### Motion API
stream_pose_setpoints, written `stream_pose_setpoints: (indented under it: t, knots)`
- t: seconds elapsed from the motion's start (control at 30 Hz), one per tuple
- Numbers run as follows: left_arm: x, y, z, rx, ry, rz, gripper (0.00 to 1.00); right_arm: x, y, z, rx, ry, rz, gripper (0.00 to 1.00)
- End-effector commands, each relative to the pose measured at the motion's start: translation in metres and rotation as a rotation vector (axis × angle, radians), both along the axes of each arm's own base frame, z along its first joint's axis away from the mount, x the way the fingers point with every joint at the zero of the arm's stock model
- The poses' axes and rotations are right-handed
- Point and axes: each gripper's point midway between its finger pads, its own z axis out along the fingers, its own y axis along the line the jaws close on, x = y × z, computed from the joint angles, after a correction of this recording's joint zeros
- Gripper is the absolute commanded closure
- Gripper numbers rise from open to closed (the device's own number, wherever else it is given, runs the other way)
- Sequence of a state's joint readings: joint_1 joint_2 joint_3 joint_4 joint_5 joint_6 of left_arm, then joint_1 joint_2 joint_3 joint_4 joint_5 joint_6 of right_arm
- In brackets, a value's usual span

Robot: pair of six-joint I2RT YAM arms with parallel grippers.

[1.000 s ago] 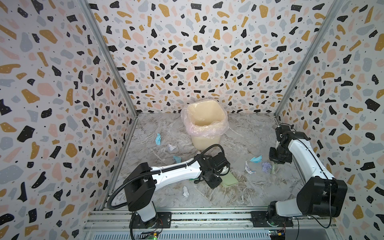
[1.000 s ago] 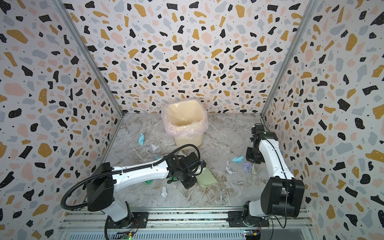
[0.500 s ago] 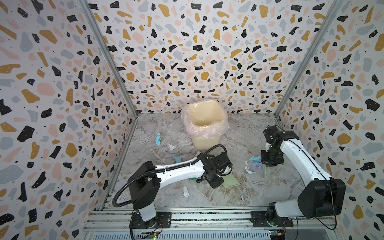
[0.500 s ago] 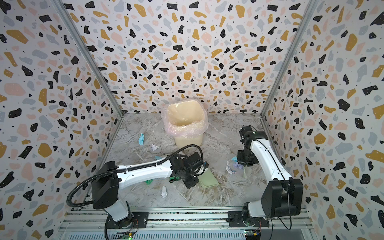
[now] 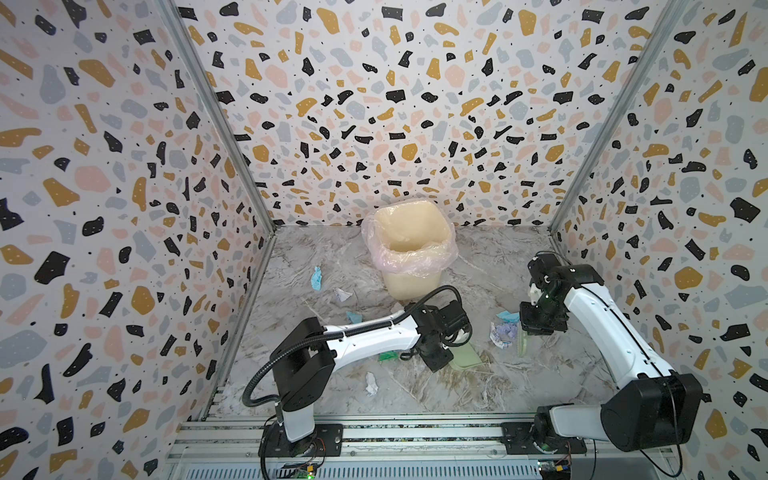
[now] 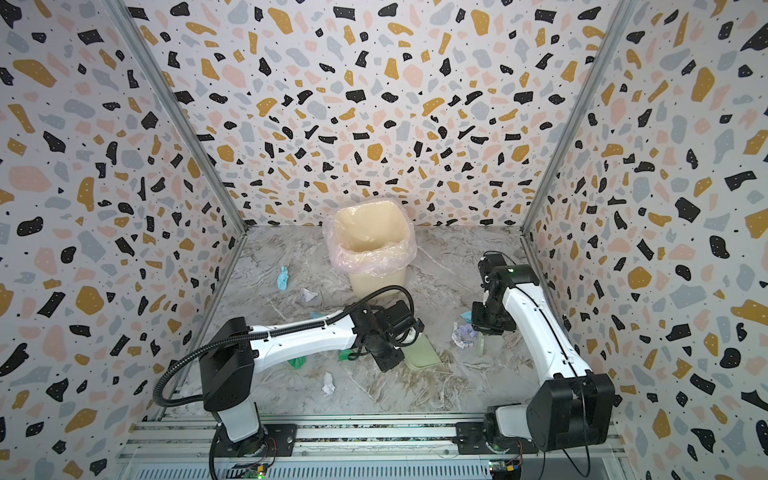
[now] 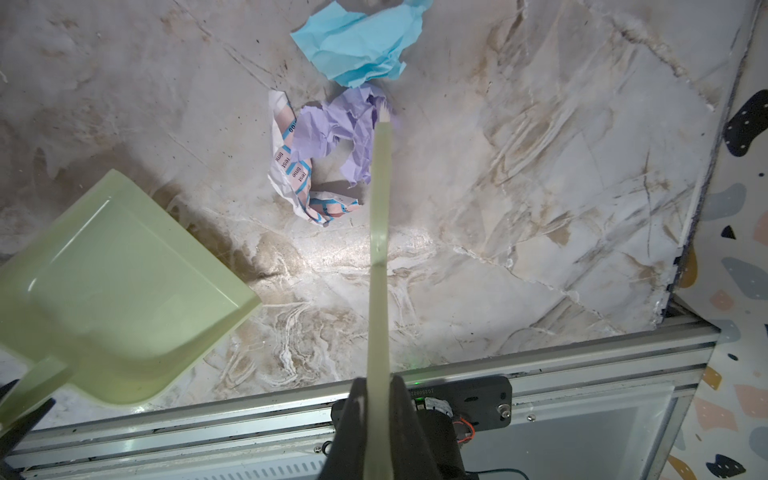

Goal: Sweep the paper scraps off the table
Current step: 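Set the dustpan near the paper scraps while the right gripper lowers the brush beside them, then sweep the purple and printed scraps with the right gripper's brush into the dustpan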

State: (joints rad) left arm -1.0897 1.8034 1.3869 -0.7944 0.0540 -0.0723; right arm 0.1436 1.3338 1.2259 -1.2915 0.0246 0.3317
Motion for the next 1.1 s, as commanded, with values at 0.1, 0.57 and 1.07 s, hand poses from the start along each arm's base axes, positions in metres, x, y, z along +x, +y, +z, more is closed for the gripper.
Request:
stream_pose_setpoints:
  t: [0.1,0.57,1.07]
  knots:
    - [0.009,-0.012,0.012,-0.013,-0.056,-0.067,1.00,-0.008,0.000,0.000,-0.024,0.028,0.013,1.00]
    - [0.020,-0.018,0.001,0.021,-0.083,-0.128,1.00,0.001,0.024,0.001,0.005,0.042,0.108,1.00]
    - [0.047,-0.016,-0.002,0.046,-0.087,-0.110,1.00,0.015,0.009,-0.001,-0.112,0.039,0.119,1.00]
